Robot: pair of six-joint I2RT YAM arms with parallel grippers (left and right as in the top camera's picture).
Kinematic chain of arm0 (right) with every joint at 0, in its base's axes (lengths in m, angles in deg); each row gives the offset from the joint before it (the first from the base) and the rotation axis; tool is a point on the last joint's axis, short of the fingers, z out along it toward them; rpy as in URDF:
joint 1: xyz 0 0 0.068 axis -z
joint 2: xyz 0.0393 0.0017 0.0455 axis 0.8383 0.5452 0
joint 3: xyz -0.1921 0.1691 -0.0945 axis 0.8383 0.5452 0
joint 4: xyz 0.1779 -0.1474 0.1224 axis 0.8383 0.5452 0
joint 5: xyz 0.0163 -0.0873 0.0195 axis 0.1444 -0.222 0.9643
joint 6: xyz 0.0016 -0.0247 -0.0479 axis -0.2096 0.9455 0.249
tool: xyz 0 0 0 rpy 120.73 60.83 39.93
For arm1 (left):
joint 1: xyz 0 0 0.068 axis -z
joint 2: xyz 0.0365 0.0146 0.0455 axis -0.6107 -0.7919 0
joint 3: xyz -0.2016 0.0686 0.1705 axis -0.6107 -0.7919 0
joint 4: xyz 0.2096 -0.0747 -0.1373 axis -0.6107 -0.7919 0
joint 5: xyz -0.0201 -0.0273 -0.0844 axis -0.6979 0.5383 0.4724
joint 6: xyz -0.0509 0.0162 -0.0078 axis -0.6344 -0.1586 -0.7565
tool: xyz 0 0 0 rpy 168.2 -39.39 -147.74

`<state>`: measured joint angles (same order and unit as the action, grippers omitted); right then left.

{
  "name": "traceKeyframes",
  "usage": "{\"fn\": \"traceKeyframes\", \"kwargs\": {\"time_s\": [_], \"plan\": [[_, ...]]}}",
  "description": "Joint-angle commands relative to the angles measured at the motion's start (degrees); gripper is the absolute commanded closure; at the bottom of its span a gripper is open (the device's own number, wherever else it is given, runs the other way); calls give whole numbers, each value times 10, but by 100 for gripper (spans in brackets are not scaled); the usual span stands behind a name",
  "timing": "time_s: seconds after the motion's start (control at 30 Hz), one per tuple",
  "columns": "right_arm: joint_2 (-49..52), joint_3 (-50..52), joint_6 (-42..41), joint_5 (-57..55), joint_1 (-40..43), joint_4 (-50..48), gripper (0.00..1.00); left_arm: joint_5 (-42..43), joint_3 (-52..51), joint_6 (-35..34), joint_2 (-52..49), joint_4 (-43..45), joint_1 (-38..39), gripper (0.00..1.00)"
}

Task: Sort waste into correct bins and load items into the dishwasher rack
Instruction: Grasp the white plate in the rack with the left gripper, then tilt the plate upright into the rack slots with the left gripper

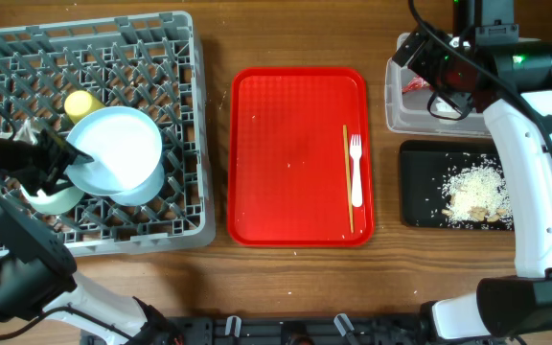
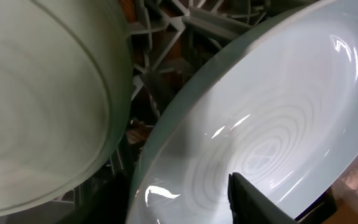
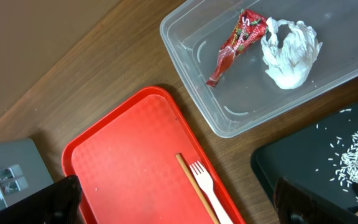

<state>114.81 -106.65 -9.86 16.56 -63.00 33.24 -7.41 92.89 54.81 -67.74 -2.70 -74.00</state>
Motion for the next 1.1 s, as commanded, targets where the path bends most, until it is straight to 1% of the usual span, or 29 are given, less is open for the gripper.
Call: {"fn": "traceKeyframes", "kwargs": {"time_s": [0.0, 0.2, 0.27, 0.3, 0.43, 0.47, 0.5, 0.53, 0.57, 0.67, 0.8, 0.83, 0.97, 1.07], "plan": [[5, 1, 2, -14, 1, -2, 0, -10, -3, -6, -5, 5, 5, 57], [5, 1, 2, -14, 1, -2, 0, -17, -3, -9, -5, 29, 5, 61], [5, 1, 2, -14, 1, -2, 0, -17, -3, -10, -5, 42, 5, 65], [5, 1, 2, -14, 1, -2, 0, -17, -3, -10, -5, 44, 5, 70], [5, 1, 2, -14, 1, -2, 0, -17, -3, -10, -5, 58, 5, 75], [5, 1, 2, -14, 1, -2, 0, -17, -3, -10, -5, 61, 5, 78], [5, 1, 2, -14, 1, -2, 0, -17, -3, -10, -5, 63, 5, 88], [5, 1, 2, -14, 1, -2, 0, -17, -3, -10, -5, 64, 5, 94], [5, 1, 2, -14, 1, -2, 0, -17, -3, -11, -5, 65, 5, 96], [5, 1, 2, -14, 1, -2, 0, -37, -2, -41, -3, 65, 5, 96], [5, 1, 2, -14, 1, -2, 0, -53, 9, -57, 13, 63, 5, 96], [5, 1, 2, -14, 1, -2, 0, -69, 21, -70, 25, 56, 5, 96], [5, 1, 2, -14, 1, -2, 0, -71, 51, -70, 70, 45, 5, 96], [5, 1, 2, -14, 1, -2, 0, -70, 73, -85, 124, 51, 14, 96]]}}
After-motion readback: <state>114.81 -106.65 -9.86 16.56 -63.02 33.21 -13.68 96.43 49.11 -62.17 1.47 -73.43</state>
